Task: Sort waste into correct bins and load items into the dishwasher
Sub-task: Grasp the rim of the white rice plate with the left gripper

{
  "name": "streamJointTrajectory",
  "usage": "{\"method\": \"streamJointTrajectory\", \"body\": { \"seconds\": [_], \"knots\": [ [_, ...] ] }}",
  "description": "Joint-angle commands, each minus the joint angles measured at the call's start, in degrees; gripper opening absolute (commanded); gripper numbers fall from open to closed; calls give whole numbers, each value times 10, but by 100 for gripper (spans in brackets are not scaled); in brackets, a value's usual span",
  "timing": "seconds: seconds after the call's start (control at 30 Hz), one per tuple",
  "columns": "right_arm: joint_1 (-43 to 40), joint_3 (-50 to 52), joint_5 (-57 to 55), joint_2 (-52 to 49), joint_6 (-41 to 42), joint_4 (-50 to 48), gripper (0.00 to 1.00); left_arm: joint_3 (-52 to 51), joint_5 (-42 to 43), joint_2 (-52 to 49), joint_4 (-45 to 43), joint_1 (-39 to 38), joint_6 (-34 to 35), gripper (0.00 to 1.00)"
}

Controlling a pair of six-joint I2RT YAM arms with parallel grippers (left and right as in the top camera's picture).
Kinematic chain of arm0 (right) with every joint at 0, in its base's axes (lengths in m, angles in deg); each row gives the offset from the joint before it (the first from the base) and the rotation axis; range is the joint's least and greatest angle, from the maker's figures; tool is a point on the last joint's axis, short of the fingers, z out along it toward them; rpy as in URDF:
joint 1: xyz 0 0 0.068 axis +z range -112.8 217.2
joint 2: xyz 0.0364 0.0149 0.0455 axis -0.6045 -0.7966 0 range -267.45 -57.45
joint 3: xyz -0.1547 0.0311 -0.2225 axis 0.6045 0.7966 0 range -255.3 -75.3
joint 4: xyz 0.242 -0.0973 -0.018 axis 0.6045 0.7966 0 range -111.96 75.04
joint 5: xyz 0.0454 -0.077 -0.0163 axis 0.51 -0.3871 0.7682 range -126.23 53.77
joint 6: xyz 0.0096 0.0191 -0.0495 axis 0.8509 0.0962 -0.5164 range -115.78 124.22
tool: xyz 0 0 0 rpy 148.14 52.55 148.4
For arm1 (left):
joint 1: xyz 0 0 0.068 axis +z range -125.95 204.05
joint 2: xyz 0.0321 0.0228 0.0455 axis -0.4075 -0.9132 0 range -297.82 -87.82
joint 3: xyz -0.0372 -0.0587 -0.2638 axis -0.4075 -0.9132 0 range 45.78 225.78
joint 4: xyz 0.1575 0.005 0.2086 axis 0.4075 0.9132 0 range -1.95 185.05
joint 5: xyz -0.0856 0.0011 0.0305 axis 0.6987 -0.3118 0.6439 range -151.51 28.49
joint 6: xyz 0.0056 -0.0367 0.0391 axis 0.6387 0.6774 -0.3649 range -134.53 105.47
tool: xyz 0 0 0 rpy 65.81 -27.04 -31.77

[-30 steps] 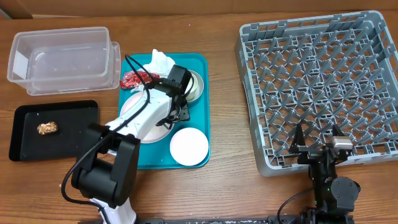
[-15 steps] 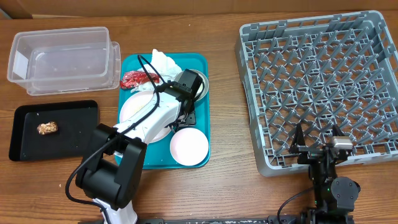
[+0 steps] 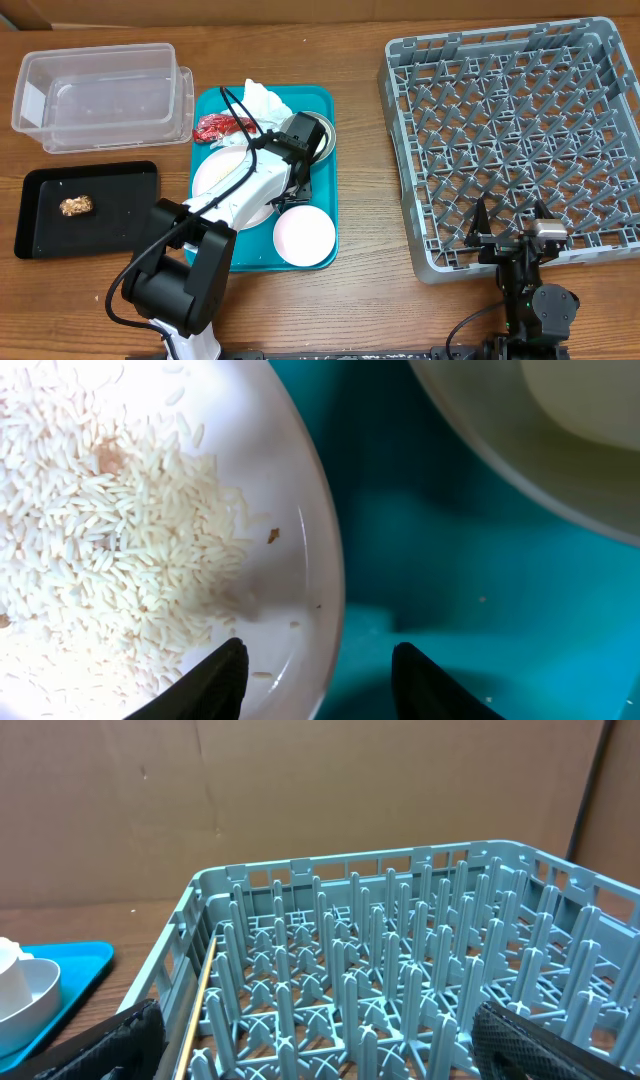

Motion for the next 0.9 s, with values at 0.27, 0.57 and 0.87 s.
{"method": "streamJointTrajectory", "body": {
  "seconds": [0.27,0.57,0.87],
  "knots": [
    [-2,6,-4,5,-1,-2,100,-18,-12,-9,-2,33,16,49],
    [-2,6,-3,5,-1,-2,100,-18,-13,-9,-2,33,13,36],
    [-2,6,-4,5,-1,-2,100,-17,-30,-9,3,32,-2,29]
  ]
}}
